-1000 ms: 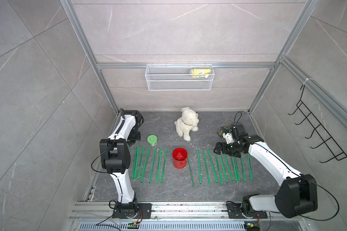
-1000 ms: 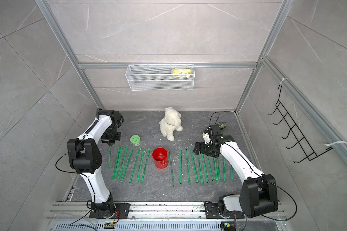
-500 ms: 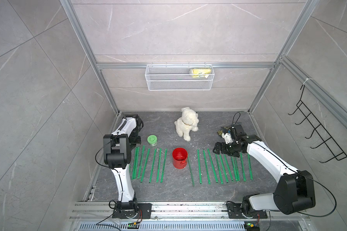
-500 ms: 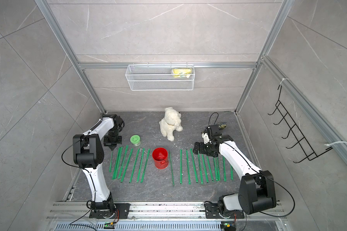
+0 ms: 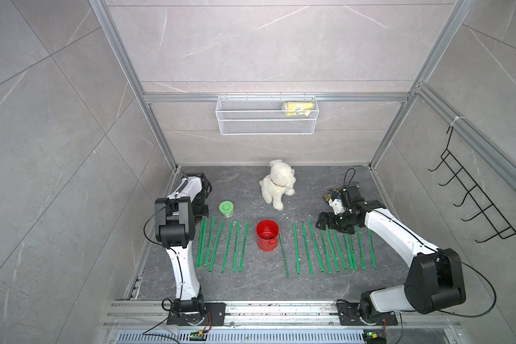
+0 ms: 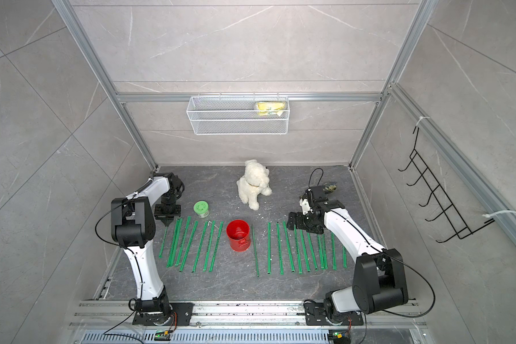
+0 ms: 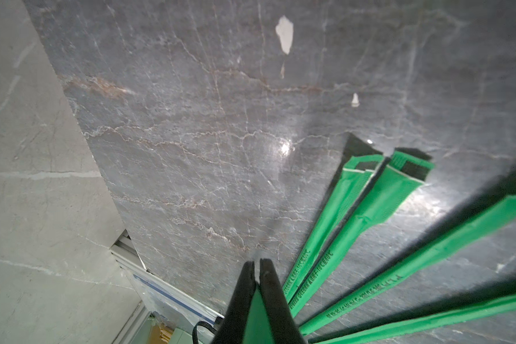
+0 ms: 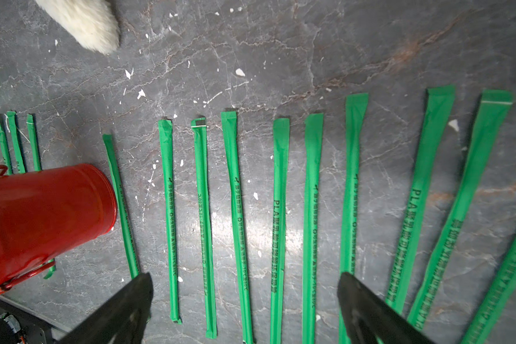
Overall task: Take the straws out of the storage container
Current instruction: Place the straw at the center of the board.
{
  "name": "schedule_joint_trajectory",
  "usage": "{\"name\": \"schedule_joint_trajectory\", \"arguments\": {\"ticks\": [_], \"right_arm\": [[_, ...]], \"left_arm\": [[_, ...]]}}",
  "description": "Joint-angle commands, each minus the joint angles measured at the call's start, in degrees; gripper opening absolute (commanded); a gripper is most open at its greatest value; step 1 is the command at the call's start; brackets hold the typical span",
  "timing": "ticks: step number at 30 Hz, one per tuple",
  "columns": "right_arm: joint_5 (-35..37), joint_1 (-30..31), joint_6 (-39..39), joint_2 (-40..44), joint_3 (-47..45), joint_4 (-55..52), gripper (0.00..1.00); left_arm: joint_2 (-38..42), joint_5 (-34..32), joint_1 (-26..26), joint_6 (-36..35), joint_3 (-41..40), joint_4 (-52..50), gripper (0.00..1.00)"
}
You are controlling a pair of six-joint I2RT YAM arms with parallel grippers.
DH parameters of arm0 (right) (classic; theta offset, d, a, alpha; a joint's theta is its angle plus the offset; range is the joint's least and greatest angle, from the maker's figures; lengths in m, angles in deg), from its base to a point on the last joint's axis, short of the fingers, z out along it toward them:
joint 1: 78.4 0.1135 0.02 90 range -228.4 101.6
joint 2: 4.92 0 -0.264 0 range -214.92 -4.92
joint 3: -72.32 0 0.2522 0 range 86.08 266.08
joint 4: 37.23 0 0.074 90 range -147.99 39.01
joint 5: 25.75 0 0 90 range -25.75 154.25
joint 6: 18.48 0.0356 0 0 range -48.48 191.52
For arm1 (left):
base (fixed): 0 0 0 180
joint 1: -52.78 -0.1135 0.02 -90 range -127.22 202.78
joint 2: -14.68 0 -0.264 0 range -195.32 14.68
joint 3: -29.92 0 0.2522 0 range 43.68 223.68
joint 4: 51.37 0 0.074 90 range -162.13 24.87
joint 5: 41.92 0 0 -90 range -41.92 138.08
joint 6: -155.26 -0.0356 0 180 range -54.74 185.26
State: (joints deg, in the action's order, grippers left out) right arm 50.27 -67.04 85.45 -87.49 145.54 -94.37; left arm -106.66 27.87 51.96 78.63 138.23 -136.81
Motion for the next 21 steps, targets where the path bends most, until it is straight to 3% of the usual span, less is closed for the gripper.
{"name": "schedule_joint_trajectory", "arguments": {"ticks": [1,15,18,21], "right_arm": [[-0.7,0.35,0.04,-1.1,0.79,0.57,1.0],[-0.76,0.38,0.12,-1.37,1.18,0.62,1.0],[-0.75,0.38,0.35,-0.99,1.48,1.06,1.0],[0.09,0.35,0.95,0.78,1.45,2.38,1.0]], "left_arm": [[-0.3,1.07,-0.67,-1.13,-0.31,0.14,0.13],[-0.49,1.02,-0.85,-0.72,-0.87,0.73,0.34],[1.68,1.54,-0.85,0.33,-1.69,1.94,0.54],[5.96,2.8,-0.89,2.35,-2.84,4.12,0.86]]}}
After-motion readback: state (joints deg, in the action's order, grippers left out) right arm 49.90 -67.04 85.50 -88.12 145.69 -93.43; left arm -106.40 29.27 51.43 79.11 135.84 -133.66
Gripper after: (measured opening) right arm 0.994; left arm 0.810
